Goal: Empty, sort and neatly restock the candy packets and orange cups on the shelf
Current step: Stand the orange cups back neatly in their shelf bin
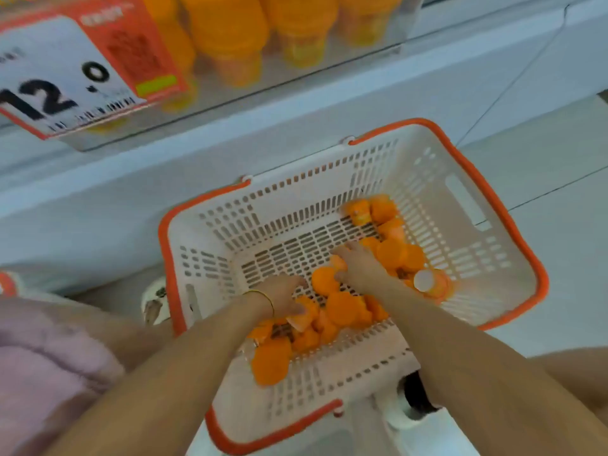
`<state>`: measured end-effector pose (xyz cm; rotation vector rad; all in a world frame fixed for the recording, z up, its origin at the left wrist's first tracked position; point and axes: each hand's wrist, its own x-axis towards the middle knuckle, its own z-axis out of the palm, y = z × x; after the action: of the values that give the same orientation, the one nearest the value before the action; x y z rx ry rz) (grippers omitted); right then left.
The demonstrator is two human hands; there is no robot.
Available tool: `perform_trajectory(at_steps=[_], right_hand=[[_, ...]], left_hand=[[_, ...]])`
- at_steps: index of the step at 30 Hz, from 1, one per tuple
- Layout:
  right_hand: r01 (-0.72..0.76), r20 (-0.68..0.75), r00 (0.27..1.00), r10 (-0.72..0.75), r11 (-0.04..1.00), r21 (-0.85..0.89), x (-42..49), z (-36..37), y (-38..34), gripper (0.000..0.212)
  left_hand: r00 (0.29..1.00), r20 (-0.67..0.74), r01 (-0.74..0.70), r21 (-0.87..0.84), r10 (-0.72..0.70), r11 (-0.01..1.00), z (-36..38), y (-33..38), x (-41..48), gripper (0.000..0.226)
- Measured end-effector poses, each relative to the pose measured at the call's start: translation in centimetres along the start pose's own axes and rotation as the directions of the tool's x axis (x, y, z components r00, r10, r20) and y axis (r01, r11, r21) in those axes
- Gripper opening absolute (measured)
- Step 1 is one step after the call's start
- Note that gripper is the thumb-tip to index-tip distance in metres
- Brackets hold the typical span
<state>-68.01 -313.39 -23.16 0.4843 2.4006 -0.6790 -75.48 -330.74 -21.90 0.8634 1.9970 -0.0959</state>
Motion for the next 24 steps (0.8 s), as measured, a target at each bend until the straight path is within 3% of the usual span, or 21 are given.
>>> perform_trajectory(at_steps=[5, 9, 11, 13, 15, 18, 20, 24], right_hand=[[-0.076, -0.006, 0.997, 0.076, 0.996, -0.038, 2.6, 1.6, 0.2, 0.07], [-0.112, 0.013, 0.994, 0.112, 0.993, 0.035, 3.7, 2.3, 1.3, 0.066], [-0.103, 0.049, 0.994, 0.099, 0.989, 0.102, 3.5, 3.1, 2.0, 0.052], [-0.099, 0.037, 0.995, 0.095, 0.985, 0.144, 3.3, 3.6, 2.4, 0.044], [-0.099, -0.007, 0.995, 0.101, 0.984, 0.148, 3.1, 3.7, 2.5, 0.049], [-0.125, -0.093, 0.986, 0.141, 0.979, 0.163, 3.0, 3.3, 2.1, 0.046], [-0.15, -0.101, 0.981, 0.164, 0.979, 0.14, 3.1, 3.1, 1.7, 0.043], [-0.153, -0.069, 0.983, 0.169, 0.971, 0.186, 3.3, 2.8, 1.2, 0.043]], left_hand=[[0.998, 0.058, -0.003, 0.206, -0.01, 0.979, 1.9, 0.4, 2.3, 0.061], [0.999, 0.046, -0.006, 0.211, -0.004, 0.978, 2.5, 0.3, 3.0, 0.061], [0.998, 0.056, 0.003, 0.114, -0.01, 0.994, 2.6, 0.1, 3.4, 0.059], [0.999, 0.048, 0.026, -0.133, -0.02, 0.991, 2.2, -0.5, 3.6, 0.061], [0.999, 0.023, 0.032, -0.448, -0.024, 0.894, 1.5, -1.5, 3.6, 0.069], [0.997, -0.057, -0.004, -0.687, -0.049, 0.727, 0.3, -2.9, 3.3, 0.072], [0.991, -0.107, -0.024, -0.74, -0.082, 0.672, -0.2, -3.6, 3.4, 0.076], [0.965, -0.237, -0.055, -0.608, -0.115, 0.792, -0.1, -3.9, 4.0, 0.088]])
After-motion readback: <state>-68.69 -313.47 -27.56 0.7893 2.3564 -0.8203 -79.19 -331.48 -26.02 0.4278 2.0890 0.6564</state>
